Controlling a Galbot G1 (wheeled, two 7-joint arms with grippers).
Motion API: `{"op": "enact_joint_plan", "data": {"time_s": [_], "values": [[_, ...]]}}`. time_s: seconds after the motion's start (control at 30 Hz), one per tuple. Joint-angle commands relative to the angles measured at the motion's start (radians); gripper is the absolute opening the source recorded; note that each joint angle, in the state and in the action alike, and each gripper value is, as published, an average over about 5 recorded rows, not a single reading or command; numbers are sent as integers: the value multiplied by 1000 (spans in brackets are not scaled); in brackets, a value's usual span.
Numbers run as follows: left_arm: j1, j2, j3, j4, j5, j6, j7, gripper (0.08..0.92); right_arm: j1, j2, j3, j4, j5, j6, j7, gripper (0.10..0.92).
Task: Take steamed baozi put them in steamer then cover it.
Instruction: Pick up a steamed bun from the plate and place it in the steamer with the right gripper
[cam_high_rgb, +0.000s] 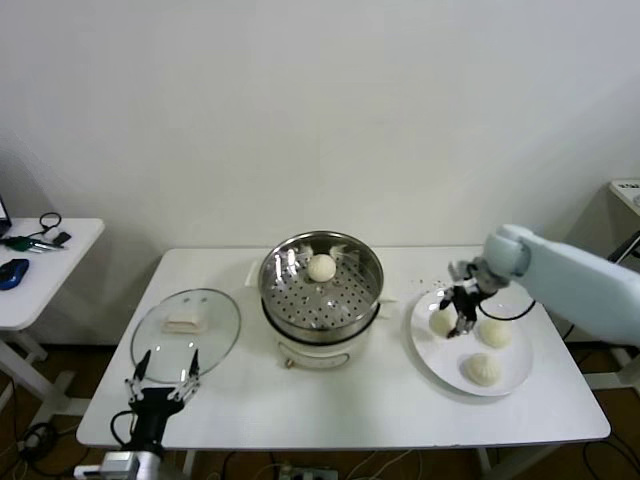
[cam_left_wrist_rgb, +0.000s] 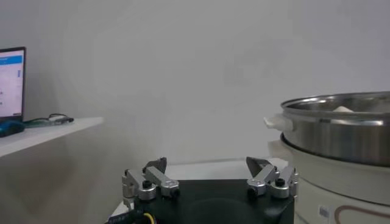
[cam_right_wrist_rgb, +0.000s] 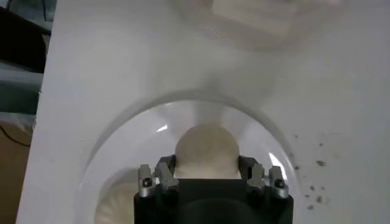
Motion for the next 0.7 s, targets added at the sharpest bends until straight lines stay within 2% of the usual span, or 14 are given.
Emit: {"op": "enact_joint_plan", "data": {"time_s": [0.03,0.27,0.7], "values": [[-1,2,11,-2,2,4,2,823,431,87,-273,-19,262,20,-26,670],[-3,5,14,-7,7,5,2,823,493,263,-298,-102,341,20,-39,670],[11,32,10,-30,-61,24,-15,823,309,574,-195,-194,368,-76,24,670]]}}
